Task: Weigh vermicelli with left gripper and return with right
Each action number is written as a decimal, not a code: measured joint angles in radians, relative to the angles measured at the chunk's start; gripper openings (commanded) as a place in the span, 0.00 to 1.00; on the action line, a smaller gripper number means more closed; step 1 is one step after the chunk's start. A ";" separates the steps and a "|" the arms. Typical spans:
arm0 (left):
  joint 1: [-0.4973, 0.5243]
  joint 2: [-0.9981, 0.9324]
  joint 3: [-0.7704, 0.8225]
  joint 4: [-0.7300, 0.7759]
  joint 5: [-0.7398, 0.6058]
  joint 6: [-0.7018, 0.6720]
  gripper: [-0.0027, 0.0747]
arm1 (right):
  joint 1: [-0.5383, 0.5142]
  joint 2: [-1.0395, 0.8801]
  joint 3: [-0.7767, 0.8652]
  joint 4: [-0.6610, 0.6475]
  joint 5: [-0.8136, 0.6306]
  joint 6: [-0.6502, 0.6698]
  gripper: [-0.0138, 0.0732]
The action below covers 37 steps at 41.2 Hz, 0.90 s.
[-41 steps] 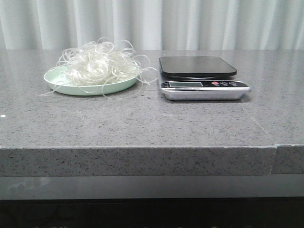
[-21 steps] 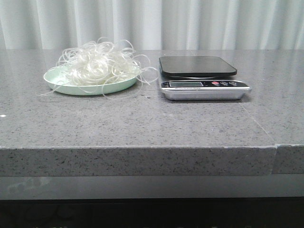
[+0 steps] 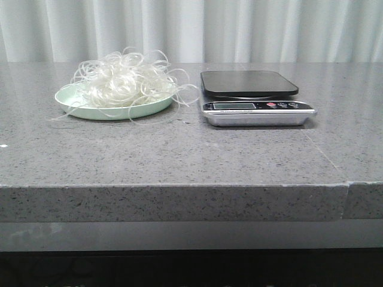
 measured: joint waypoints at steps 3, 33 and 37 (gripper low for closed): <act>0.000 0.000 0.000 0.000 0.000 0.000 0.76 | 0.000 0.000 0.000 0.000 0.000 0.000 0.75; -0.259 0.337 -0.136 -0.112 -0.047 0.125 0.76 | 0.000 0.000 0.000 0.000 0.000 0.000 0.75; -0.318 0.418 -0.168 -0.112 -0.081 0.127 0.76 | 0.000 0.000 0.000 0.000 0.000 0.000 0.75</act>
